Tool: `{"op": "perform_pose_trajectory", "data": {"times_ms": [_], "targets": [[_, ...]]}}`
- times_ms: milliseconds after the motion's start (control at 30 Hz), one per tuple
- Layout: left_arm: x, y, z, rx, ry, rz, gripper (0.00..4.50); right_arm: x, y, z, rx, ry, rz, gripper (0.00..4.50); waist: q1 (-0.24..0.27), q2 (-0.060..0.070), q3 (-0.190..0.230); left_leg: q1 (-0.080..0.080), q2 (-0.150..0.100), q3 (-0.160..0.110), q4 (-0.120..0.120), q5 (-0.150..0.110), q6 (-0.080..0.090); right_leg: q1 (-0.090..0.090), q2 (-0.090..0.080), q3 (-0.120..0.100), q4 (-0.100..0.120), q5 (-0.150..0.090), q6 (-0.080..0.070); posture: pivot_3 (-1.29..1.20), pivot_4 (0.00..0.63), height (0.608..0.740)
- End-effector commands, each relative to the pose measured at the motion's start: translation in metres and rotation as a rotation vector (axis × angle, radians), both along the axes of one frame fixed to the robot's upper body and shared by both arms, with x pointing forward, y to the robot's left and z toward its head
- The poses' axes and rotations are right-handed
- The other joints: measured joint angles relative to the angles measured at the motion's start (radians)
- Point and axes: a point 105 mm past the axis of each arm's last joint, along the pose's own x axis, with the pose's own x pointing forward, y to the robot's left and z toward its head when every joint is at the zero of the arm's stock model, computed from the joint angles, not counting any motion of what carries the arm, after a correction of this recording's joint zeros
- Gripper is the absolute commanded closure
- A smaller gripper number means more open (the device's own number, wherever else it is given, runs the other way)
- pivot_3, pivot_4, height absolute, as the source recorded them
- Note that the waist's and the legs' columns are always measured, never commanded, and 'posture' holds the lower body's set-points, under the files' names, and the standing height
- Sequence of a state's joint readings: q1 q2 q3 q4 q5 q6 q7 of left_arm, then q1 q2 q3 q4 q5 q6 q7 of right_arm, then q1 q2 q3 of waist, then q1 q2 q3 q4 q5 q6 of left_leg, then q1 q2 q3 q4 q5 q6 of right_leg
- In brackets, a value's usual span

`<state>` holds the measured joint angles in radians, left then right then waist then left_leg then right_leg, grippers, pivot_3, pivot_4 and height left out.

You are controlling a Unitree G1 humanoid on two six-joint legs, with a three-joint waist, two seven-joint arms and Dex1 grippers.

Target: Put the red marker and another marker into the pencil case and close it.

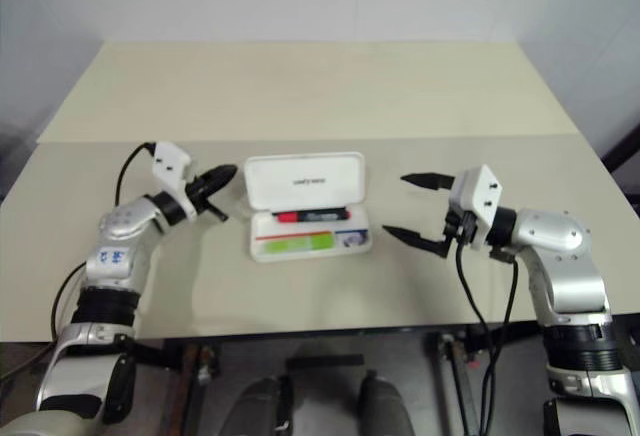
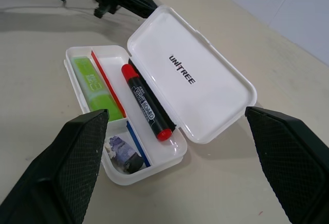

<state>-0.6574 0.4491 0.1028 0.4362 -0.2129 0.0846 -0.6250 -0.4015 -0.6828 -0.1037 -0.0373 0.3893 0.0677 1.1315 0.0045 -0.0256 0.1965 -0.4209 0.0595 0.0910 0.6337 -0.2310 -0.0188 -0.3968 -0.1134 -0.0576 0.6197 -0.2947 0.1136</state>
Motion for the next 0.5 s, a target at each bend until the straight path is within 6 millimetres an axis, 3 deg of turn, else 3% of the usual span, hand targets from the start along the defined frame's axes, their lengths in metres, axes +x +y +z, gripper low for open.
{"op": "perform_pose_trajectory", "data": {"times_ms": [33, 333, 500], "targets": [[-0.003, -0.013, 0.024, -0.014, -0.099, -0.080, 4.45, -0.007, 0.006, 0.010, 0.027, -0.039, 0.022, 0.00, -0.001, 0.000, 0.000, 0.000, 0.000, 0.000, 0.000, 0.000, 0.000, 0.000, 0.000, 0.000, 0.000, 0.000, 0.000, 0.00, 0.150, 0.740], [-0.014, -0.022, 0.031, 0.138, -0.202, -0.189, 4.45, -0.011, 0.005, 0.008, 0.041, -0.028, 0.009, 0.00, 0.000, 0.000, 0.000, 0.000, 0.000, 0.001, 0.000, 0.000, 0.000, 0.000, 0.000, 0.000, -0.002, 0.000, 0.000, 0.00, 0.150, 0.740], [-0.028, -0.051, 0.033, 0.330, -0.245, -0.375, 4.45, -0.010, 0.005, 0.010, 0.049, -0.039, 0.004, 0.00, 0.007, 0.000, 0.000, 0.000, 0.000, 0.000, 0.002, 0.000, 0.000, 0.000, 0.000, 0.000, -0.001, 0.000, 0.000, 0.00, 0.150, 0.740]]}}
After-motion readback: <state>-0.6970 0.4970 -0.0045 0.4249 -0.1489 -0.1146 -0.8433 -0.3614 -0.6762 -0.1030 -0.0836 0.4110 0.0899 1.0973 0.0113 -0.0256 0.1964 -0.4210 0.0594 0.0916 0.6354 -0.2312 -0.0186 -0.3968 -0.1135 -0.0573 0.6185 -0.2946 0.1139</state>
